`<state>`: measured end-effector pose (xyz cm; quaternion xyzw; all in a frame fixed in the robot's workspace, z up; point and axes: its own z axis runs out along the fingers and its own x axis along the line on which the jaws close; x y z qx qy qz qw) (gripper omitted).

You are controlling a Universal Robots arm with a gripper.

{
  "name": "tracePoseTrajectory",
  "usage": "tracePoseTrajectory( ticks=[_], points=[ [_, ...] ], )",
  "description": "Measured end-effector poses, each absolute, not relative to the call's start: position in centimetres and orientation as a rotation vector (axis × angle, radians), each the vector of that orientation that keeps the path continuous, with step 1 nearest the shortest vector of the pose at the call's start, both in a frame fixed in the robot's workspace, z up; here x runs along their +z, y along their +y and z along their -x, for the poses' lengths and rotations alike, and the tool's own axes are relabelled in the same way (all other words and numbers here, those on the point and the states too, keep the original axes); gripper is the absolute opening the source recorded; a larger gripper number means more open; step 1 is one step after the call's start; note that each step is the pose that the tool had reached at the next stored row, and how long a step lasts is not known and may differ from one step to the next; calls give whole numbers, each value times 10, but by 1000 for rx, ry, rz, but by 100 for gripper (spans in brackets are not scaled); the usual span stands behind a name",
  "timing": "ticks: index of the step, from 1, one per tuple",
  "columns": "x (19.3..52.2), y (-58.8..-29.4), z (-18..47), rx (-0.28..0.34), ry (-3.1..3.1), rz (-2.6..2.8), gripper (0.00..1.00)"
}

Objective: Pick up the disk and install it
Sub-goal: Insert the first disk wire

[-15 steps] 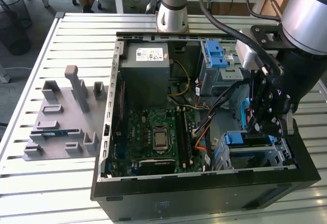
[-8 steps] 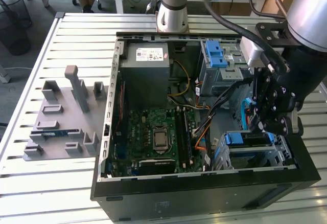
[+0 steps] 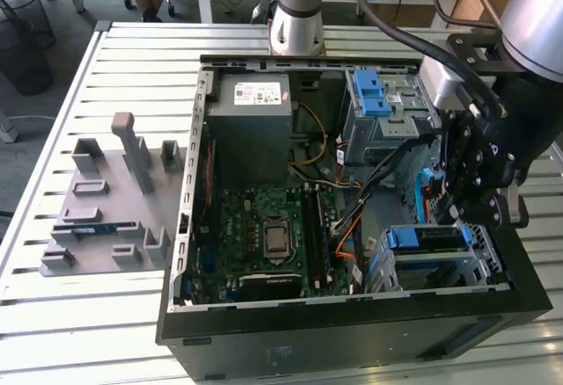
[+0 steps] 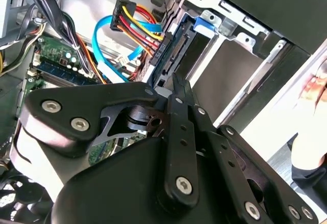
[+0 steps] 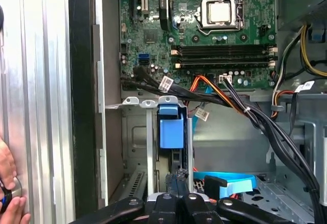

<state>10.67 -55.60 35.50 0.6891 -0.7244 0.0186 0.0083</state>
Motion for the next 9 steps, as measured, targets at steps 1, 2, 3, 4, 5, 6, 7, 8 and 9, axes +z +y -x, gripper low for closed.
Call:
tracePoseTrajectory(
  ticks=[1, 2, 3, 4, 5, 6, 7, 8, 9],
  points=[
    [356, -556, -107, 58, -2264, -2154, 11],
    [356, -555, -107, 58, -2264, -2154, 11],
    [357, -555, -108, 58, -2264, -2154, 11],
    [357, -554, -109, 58, -2264, -2153, 11],
    [357, -554, -109, 58, -2264, -2153, 11],
    [357, -553, -111, 58, -2264, -2153, 11],
    [357, -553, -111, 58, -2264, -2153, 11],
    [357, -552, -112, 59, -2264, -2153, 11],
    [357, -551, -113, 59, -2264, -2153, 11]
  ],
)
